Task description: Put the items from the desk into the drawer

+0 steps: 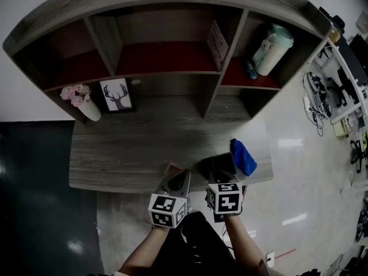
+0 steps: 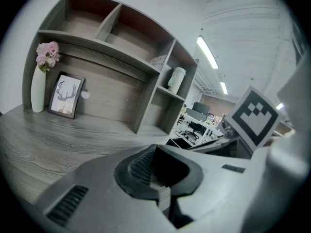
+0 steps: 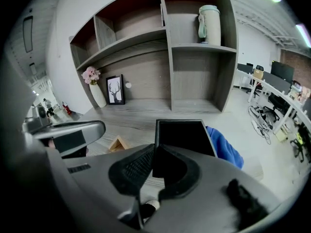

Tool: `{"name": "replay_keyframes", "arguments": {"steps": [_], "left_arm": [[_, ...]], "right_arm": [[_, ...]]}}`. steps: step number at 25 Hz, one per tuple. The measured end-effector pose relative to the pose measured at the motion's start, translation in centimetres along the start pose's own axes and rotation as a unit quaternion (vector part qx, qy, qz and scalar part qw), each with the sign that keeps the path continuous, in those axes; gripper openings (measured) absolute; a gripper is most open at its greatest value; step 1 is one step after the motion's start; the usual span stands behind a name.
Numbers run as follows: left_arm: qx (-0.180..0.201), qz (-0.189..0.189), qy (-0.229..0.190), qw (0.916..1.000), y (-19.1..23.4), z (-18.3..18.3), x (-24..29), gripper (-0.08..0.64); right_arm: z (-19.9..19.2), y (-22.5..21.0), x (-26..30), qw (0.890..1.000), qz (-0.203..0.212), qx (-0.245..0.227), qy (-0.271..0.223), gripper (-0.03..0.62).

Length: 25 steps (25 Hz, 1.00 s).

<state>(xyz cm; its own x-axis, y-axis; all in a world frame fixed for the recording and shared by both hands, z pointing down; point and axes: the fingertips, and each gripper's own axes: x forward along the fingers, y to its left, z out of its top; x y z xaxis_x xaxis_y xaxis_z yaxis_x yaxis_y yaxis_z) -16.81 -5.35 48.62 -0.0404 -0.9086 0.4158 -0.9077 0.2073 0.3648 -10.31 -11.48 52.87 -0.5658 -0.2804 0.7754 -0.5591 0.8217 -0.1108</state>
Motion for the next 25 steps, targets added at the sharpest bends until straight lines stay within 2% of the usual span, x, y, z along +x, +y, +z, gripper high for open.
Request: {"name": "replay_keyframes", "arguments": {"steps": [13,20,25], "left_arm": [[0.019,-0.041,0.018,0.9988,-2.9,-0.7,0.3,0.011],[0.031,-0.077,0.032,0.996,-6.0,-1.7,1.3,0.011],[0.042,-0.12,0.042,0.991,-9.6,-2.3,2.6,0.011]], "right_arm": [[-1.6,-1.1,-2.8,0.998,0.008,0.055,-0.029,0.037],[-3.0,-3.5,-5.8,0.996,-0.027,0.078,-0.044,0.037],[-4.5,-6.0,-8.2,0.993,-0.059,0.092,-0.048,0.037]]}}
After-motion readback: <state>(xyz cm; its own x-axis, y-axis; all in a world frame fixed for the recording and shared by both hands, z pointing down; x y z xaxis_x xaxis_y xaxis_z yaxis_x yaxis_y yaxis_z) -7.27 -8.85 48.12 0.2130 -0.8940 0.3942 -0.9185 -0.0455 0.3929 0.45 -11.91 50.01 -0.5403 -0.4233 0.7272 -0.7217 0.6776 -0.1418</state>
